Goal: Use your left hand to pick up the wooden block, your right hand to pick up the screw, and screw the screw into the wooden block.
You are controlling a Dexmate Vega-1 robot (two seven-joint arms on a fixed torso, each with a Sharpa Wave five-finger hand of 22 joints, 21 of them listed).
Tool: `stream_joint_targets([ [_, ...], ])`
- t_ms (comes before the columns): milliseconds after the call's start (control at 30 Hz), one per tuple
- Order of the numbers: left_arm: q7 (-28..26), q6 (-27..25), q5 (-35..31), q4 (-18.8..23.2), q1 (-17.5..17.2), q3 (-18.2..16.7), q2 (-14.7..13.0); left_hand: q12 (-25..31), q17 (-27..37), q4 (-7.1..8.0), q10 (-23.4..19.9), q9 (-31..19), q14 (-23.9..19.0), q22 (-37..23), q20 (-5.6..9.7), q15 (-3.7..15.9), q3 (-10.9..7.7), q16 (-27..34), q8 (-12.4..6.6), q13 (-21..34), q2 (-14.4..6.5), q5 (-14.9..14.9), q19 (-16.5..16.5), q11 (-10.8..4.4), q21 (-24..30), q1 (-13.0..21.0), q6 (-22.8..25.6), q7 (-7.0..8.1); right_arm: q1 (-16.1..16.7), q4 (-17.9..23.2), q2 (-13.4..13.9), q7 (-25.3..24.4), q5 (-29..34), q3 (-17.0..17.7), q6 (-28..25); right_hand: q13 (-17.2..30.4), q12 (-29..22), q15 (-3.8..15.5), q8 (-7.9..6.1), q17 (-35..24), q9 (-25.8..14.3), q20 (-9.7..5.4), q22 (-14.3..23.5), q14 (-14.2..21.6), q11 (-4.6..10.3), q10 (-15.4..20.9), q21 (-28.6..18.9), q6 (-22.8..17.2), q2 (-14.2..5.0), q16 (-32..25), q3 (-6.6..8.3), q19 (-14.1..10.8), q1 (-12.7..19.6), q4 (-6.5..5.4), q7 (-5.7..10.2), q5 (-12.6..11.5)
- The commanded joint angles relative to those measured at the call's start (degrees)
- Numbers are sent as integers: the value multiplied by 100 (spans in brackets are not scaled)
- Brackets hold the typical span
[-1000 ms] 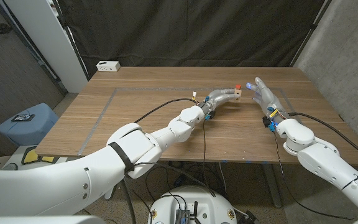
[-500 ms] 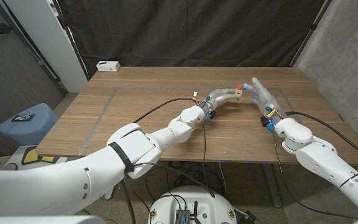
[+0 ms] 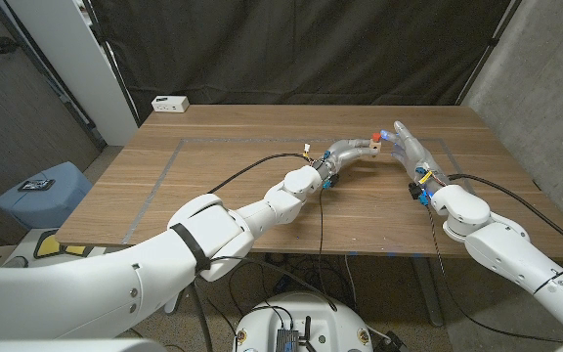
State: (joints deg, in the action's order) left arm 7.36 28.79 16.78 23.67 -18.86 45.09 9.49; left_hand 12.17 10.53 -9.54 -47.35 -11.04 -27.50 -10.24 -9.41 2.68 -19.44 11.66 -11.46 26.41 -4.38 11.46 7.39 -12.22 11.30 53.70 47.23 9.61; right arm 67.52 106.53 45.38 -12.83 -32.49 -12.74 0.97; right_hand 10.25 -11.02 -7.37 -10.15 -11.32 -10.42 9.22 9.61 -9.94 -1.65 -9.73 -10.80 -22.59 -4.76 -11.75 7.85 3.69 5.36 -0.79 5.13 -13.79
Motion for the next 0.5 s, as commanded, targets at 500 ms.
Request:
stream_joint_targets([
  [500, -8, -55, -9, 6, -14, 13, 31, 44, 17, -37, 43, -14, 76, -25, 41, 321, -57, -12, -8, 39, -62, 18, 6, -2, 42, 200, -4, -164, 168, 187, 95, -80, 11, 79, -40, 17, 15, -20, -16, -19, 12, 28, 17, -847, -26, -474, 1, 54, -15, 20, 13, 39, -41, -51, -13, -42],
])
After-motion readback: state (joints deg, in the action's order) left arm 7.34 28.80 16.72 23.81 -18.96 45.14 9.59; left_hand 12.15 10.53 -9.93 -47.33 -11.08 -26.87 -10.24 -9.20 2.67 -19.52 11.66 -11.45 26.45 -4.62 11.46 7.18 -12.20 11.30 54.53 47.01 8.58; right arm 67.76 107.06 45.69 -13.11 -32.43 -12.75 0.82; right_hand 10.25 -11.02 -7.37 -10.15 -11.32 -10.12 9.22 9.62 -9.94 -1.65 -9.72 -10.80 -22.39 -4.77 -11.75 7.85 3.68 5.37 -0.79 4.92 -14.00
